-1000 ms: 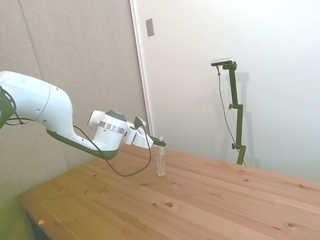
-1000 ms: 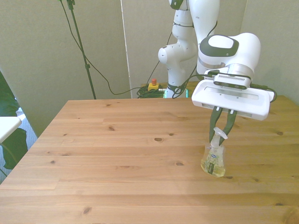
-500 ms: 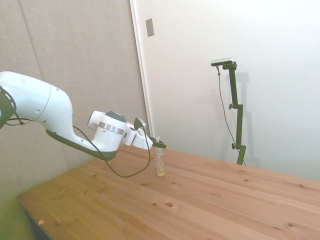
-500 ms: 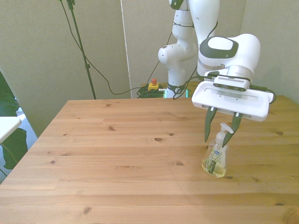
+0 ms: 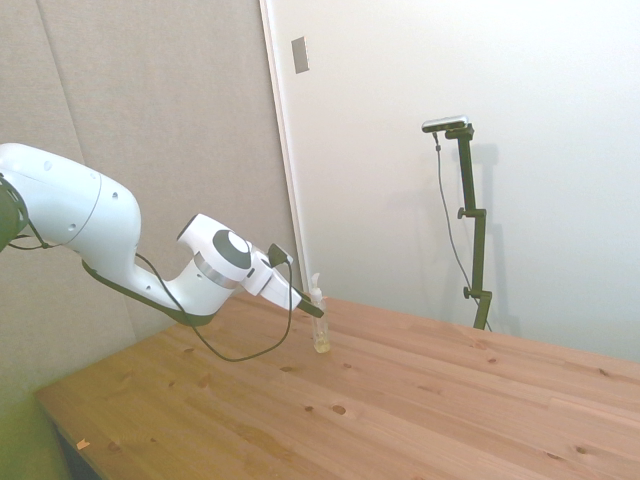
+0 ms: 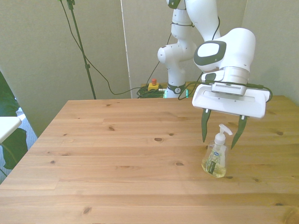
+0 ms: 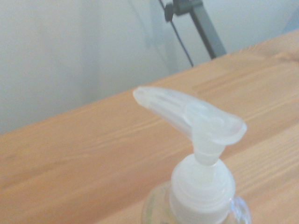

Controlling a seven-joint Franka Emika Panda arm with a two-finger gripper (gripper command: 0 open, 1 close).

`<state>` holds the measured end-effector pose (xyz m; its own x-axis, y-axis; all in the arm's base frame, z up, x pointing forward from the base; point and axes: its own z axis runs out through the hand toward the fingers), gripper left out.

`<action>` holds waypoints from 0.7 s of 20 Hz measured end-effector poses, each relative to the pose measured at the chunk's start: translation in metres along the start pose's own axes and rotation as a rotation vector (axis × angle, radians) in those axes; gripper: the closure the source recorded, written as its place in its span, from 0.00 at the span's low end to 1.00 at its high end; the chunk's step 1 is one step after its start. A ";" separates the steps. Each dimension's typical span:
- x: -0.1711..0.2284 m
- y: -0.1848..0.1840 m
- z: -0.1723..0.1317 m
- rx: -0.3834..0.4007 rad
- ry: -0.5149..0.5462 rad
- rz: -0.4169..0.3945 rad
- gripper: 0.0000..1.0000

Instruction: Stand the sanitizer

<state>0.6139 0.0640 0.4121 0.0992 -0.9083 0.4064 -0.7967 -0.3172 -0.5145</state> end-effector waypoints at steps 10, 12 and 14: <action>-0.001 0.013 -0.053 -0.262 -0.310 -0.225 0.00; 0.014 0.021 -0.063 -0.322 -0.370 -0.296 0.00; 0.029 0.035 -0.075 -0.384 -0.436 -0.379 0.00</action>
